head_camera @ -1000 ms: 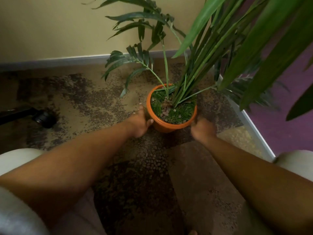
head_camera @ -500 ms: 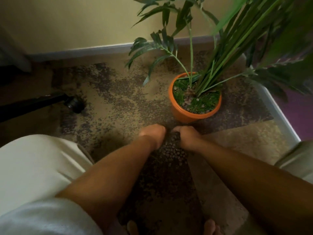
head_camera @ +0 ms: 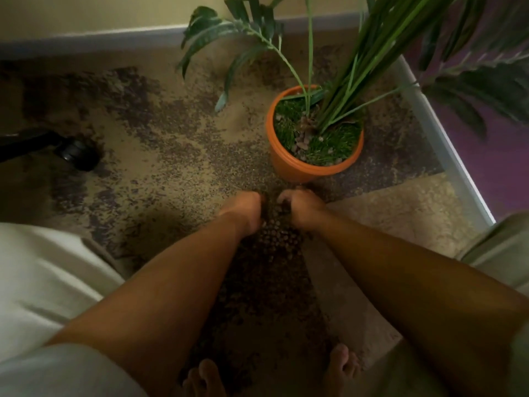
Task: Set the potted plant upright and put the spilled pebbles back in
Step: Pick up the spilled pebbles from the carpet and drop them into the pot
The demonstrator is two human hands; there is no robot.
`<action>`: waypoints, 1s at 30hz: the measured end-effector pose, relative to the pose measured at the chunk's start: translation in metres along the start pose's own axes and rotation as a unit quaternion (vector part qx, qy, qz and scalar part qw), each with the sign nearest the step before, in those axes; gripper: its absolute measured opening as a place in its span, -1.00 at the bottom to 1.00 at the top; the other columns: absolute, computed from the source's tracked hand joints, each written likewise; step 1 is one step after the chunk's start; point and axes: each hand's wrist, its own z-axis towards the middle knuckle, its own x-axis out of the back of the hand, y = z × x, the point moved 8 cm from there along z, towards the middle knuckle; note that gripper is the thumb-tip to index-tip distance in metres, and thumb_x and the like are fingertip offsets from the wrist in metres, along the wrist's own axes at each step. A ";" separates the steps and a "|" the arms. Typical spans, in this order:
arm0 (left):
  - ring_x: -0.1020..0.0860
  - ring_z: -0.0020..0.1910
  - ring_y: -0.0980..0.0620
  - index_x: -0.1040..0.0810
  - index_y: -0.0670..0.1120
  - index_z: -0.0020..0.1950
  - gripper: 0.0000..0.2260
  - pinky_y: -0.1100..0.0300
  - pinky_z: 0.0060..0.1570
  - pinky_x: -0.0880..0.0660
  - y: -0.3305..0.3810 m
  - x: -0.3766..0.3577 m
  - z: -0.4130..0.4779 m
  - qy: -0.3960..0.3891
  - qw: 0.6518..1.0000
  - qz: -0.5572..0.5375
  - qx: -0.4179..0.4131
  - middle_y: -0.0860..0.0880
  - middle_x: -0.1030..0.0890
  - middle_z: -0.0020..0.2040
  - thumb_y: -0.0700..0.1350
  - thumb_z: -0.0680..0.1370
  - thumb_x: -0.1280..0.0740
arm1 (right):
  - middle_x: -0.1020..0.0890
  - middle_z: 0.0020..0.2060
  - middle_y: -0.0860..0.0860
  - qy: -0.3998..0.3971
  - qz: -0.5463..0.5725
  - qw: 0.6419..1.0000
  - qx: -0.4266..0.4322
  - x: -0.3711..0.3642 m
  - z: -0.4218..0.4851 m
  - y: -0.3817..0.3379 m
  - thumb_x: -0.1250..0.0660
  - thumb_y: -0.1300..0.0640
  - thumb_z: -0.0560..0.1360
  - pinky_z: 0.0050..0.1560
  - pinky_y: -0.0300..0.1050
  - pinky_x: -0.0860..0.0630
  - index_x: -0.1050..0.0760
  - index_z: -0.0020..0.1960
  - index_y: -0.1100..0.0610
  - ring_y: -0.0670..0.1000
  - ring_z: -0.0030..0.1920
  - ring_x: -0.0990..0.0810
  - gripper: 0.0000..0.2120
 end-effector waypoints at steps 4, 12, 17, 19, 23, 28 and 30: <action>-0.58 0.18 -0.15 -0.58 -0.07 0.21 -0.68 0.09 0.09 -0.51 0.013 -0.017 0.006 -0.019 0.999 0.025 -0.033 -0.14 -0.62 0.18 -0.06 0.47 -0.43 | -0.44 0.30 0.10 -0.002 -0.054 0.998 0.032 -0.009 0.001 -0.003 -0.35 0.16 0.48 0.26 0.10 -0.49 -0.49 0.26 -0.06 0.19 0.34 -0.44 -0.63; -0.58 0.18 -0.21 -0.56 -0.17 0.21 -0.74 -0.02 0.12 -0.52 0.016 -0.026 0.009 -0.012 0.998 0.051 -0.022 -0.20 -0.58 0.21 -0.26 0.58 -0.20 | -0.46 0.20 0.13 0.009 -0.123 0.990 0.065 -0.012 0.002 -0.013 -0.26 0.16 0.52 0.20 0.16 -0.52 -0.53 0.18 0.00 0.24 0.22 -0.50 -0.75; -0.57 0.21 -0.20 -0.55 -0.16 0.24 -0.71 -0.08 0.19 -0.52 0.021 -0.033 0.009 -0.039 0.997 0.064 -0.023 -0.18 -0.56 0.24 -0.29 0.58 -0.17 | -0.47 0.21 0.13 0.005 -0.118 0.988 0.100 -0.020 0.002 -0.021 -0.27 0.19 0.55 0.16 0.10 -0.52 -0.55 0.10 0.09 0.19 0.21 -0.50 -0.84; -0.57 0.21 -0.19 -0.56 -0.16 0.24 -0.71 -0.07 0.19 -0.52 0.021 -0.033 0.010 -0.038 0.997 0.061 -0.023 -0.18 -0.57 0.23 -0.30 0.59 -0.16 | -0.48 0.19 0.13 0.007 -0.115 0.988 0.104 -0.020 0.001 -0.022 -0.29 0.20 0.55 0.13 0.07 -0.53 -0.56 0.08 0.10 0.19 0.18 -0.52 -0.86; -0.58 0.18 -0.19 -0.57 -0.14 0.21 -0.74 -0.05 0.13 -0.55 0.018 -0.031 0.009 -0.031 0.996 0.085 -0.017 -0.17 -0.59 0.21 -0.27 0.58 -0.18 | -0.52 0.16 0.17 0.022 -0.105 0.991 0.084 -0.016 0.001 -0.017 -0.21 0.22 0.58 0.17 0.09 -0.52 -0.57 0.11 0.16 0.21 0.18 -0.54 -0.81; -0.60 0.16 -0.17 -0.58 -0.13 0.19 -0.75 -0.03 0.10 -0.54 0.020 -0.031 0.010 -0.023 0.995 0.092 -0.024 -0.16 -0.60 0.19 -0.25 0.58 -0.20 | -0.47 0.20 0.14 -0.004 -0.144 0.986 0.083 -0.018 0.003 -0.022 -0.23 0.17 0.58 0.12 0.07 -0.54 -0.55 0.12 0.12 0.21 0.16 -0.55 -0.83; -0.60 0.15 -0.16 -0.59 -0.13 0.16 -0.76 -0.01 0.07 -0.53 0.019 -0.028 0.010 -0.014 0.996 0.087 -0.025 -0.15 -0.61 0.18 -0.25 0.58 -0.20 | -0.47 0.20 0.13 -0.002 -0.145 0.986 0.081 -0.017 0.002 -0.024 -0.23 0.17 0.58 0.11 0.08 -0.55 -0.56 0.11 0.12 0.22 0.15 -0.56 -0.83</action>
